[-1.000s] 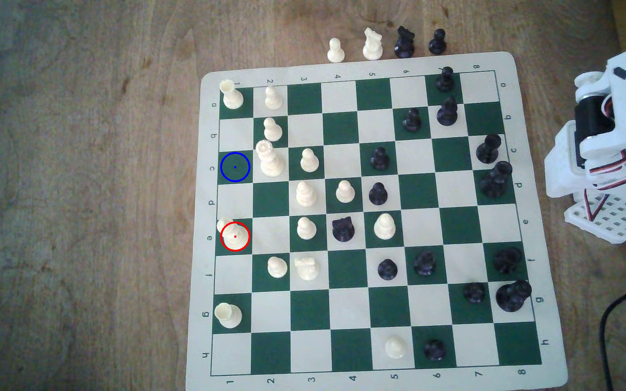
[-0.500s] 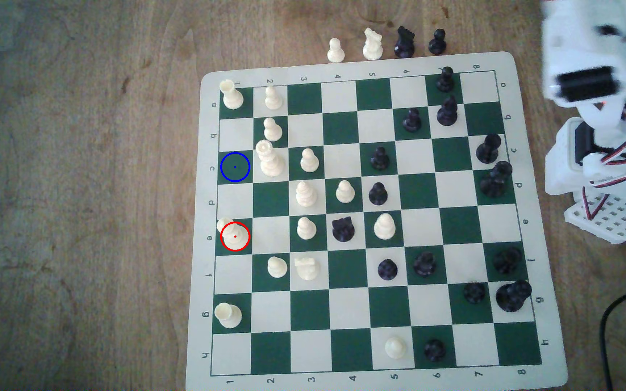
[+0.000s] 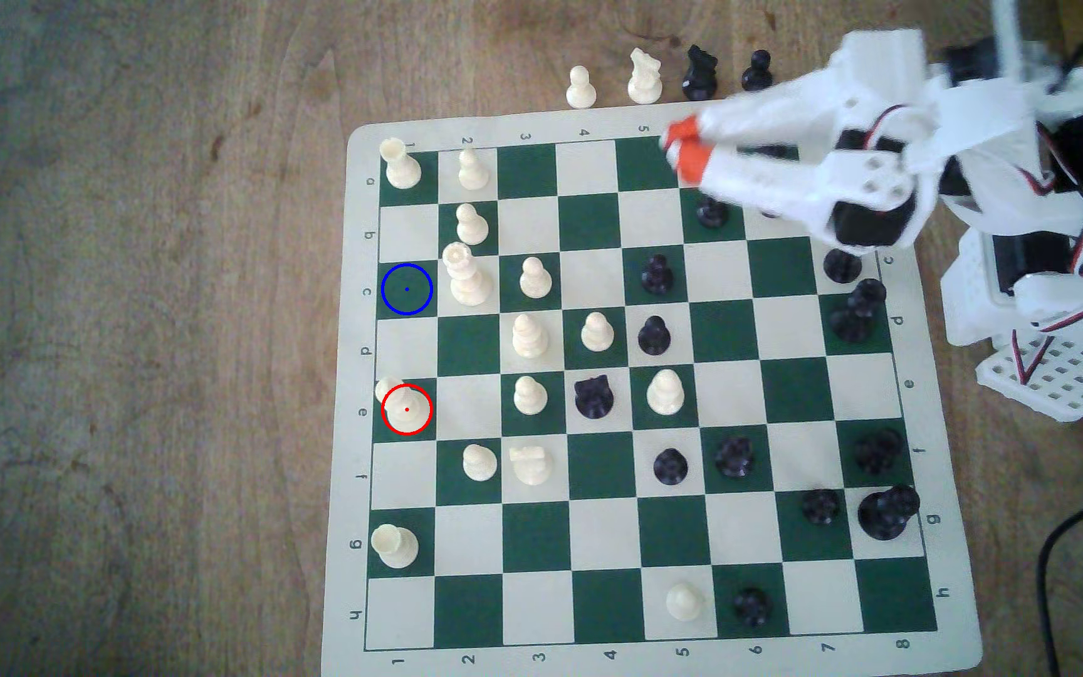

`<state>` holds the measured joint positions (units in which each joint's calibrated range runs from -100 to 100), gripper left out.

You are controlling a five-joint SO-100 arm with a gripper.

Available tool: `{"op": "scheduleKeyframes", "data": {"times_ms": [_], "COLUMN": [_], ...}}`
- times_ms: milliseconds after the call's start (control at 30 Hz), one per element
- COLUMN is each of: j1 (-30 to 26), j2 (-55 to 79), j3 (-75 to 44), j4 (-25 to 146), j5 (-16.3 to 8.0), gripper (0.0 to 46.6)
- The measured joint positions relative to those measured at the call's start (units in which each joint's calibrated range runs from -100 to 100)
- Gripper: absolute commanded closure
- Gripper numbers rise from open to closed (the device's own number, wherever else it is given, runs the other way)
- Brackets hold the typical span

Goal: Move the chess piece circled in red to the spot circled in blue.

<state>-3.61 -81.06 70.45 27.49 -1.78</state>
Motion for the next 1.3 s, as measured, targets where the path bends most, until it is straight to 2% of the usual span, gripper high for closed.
{"op": "scheduleKeyframes", "data": {"times_ms": [33, 100, 167, 300, 633, 967, 1067, 1300], "j1": [-2.58, -3.98, -4.87, -6.34, -6.86, -6.93, -6.78, -6.42], "j2": [6.54, 11.31, 19.69, 30.16, 53.29, 68.96, 73.4, 82.36], "j3": [-4.88, -8.31, -12.92, -19.79, -35.88, -48.8, -51.97, -59.92], "j4": [2.63, 4.38, 5.98, 7.25, 7.25, 7.25, 7.25, 7.25], "j5": [-0.05, -0.73, -2.64, -4.44, -7.08, -7.42, -7.42, -7.42], "gripper": [43.5, 41.3, 39.5, 38.3, 36.1, 35.2, 33.1, 32.1]}}
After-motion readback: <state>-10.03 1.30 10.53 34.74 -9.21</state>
